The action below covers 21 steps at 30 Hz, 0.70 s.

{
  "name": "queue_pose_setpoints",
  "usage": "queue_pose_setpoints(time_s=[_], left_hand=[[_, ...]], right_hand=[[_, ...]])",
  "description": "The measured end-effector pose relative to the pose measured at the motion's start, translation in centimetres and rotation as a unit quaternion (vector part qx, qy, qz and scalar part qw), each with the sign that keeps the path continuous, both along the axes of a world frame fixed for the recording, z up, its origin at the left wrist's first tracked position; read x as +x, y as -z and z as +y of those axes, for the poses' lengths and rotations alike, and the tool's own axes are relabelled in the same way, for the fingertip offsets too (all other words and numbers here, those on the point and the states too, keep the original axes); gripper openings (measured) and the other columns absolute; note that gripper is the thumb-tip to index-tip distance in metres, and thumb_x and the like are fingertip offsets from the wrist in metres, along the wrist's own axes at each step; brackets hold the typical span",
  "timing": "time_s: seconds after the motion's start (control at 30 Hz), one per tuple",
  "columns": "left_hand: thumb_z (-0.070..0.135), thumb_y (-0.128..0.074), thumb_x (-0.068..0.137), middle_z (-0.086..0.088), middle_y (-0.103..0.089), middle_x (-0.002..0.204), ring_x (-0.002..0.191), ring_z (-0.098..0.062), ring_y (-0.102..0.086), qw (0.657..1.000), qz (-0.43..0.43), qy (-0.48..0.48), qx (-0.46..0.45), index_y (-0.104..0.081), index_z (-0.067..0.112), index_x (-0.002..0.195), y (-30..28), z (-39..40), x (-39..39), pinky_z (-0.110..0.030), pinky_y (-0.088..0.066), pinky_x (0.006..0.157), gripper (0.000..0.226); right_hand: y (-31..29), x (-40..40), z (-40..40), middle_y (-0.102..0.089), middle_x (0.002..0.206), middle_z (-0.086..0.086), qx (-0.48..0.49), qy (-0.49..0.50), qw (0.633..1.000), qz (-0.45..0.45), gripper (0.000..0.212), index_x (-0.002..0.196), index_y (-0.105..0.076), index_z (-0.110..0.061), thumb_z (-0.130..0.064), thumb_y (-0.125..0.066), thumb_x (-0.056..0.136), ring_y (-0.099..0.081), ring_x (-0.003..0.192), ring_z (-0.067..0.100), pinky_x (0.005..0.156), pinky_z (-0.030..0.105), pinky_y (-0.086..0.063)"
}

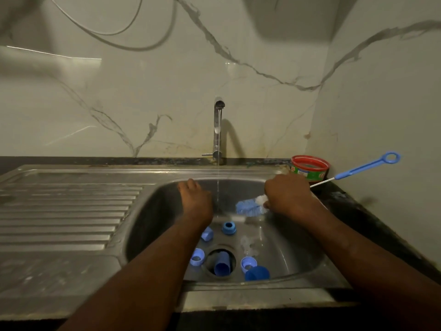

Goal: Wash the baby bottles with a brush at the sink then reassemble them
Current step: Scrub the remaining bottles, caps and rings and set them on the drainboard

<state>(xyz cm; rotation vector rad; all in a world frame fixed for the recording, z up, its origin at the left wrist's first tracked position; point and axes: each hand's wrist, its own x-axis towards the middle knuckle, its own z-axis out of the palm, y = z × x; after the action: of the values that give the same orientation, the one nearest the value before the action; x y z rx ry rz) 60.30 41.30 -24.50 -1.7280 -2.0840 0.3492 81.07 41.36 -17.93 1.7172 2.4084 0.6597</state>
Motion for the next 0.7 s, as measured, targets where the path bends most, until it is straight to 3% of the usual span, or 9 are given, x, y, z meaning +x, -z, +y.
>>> queue_pose_setpoints(time_s=[0.1,0.17,0.23,0.3,0.43,0.53,0.7], left_hand=[[0.045,-0.074,0.084,-0.011,-0.053,0.136,0.128,-0.029,-0.048,0.982,-0.182,0.035,0.037,-0.057,0.021,0.129,0.5,0.8,-0.9,-0.048,-0.038,0.111,0.054],[0.053,-0.080,0.078,-0.006,-0.065,0.117,0.108,-0.022,-0.061,0.937,-0.340,0.037,0.071,-0.062,0.020,0.116,1.0,1.3,-1.5,-0.042,-0.050,0.098,0.054],[0.055,-0.081,0.076,-0.002,-0.068,0.102,0.092,-0.016,-0.064,0.896,-0.432,0.036,0.094,-0.065,0.020,0.108,1.4,1.7,-1.6,-0.035,-0.055,0.084,0.050],[0.049,-0.083,0.077,-0.002,-0.070,0.101,0.088,-0.013,-0.065,0.870,-0.477,0.043,0.117,-0.066,0.017,0.107,1.5,1.9,-1.4,-0.033,-0.057,0.082,0.046],[0.036,-0.082,0.082,-0.005,-0.069,0.112,0.095,-0.013,-0.063,0.838,-0.518,0.068,0.157,-0.065,0.011,0.117,1.1,2.1,-0.9,-0.023,-0.048,0.083,0.047],[0.032,-0.082,0.083,-0.010,-0.068,0.121,0.108,-0.019,-0.065,0.816,-0.545,0.080,0.174,-0.062,0.008,0.124,0.6,2.0,-0.9,-0.024,-0.049,0.087,0.051],[0.033,-0.079,0.086,-0.012,-0.069,0.119,0.103,-0.019,-0.066,0.805,-0.558,0.081,0.184,-0.063,0.008,0.122,0.7,1.7,-1.0,-0.026,-0.052,0.086,0.048]], right_hand=[[0.6,0.2,0.2,-0.067,0.108,0.000,-0.010,-0.015,1.000,0.017,0.035,0.119,-0.067,-0.025,-0.048,-0.065,0.093,-0.062,0.093,0.017,0.070,0.032,-0.040],[0.8,0.3,0.1,-0.068,0.113,0.000,-0.032,-0.025,0.999,0.037,0.038,0.121,-0.066,-0.025,-0.050,-0.066,0.093,-0.063,0.101,0.018,0.074,0.031,-0.040],[1.4,0.2,0.1,-0.068,0.110,-0.001,-0.063,-0.032,0.995,0.072,0.039,0.118,-0.067,-0.024,-0.052,-0.066,0.091,-0.063,0.100,0.016,0.081,0.031,-0.046],[2.1,-0.1,0.0,-0.070,0.102,-0.004,-0.086,-0.035,0.992,0.087,0.036,0.113,-0.069,-0.024,-0.052,-0.066,0.091,-0.063,0.090,0.011,0.083,0.032,-0.051],[3.1,-0.5,0.1,-0.073,0.076,-0.009,-0.122,-0.030,0.988,0.092,0.031,0.098,-0.073,-0.025,-0.055,-0.065,0.091,-0.064,0.061,-0.002,0.065,0.023,-0.048],[3.3,-0.9,0.1,-0.071,0.069,-0.011,-0.123,-0.027,0.987,0.099,0.031,0.093,-0.072,-0.026,-0.057,-0.064,0.091,-0.063,0.057,-0.003,0.064,0.022,-0.048],[3.2,-1.1,-0.1,-0.070,0.065,-0.011,-0.130,-0.034,0.985,0.105,0.032,0.089,-0.072,-0.025,-0.056,-0.064,0.092,-0.061,0.054,-0.004,0.064,0.024,-0.047]])
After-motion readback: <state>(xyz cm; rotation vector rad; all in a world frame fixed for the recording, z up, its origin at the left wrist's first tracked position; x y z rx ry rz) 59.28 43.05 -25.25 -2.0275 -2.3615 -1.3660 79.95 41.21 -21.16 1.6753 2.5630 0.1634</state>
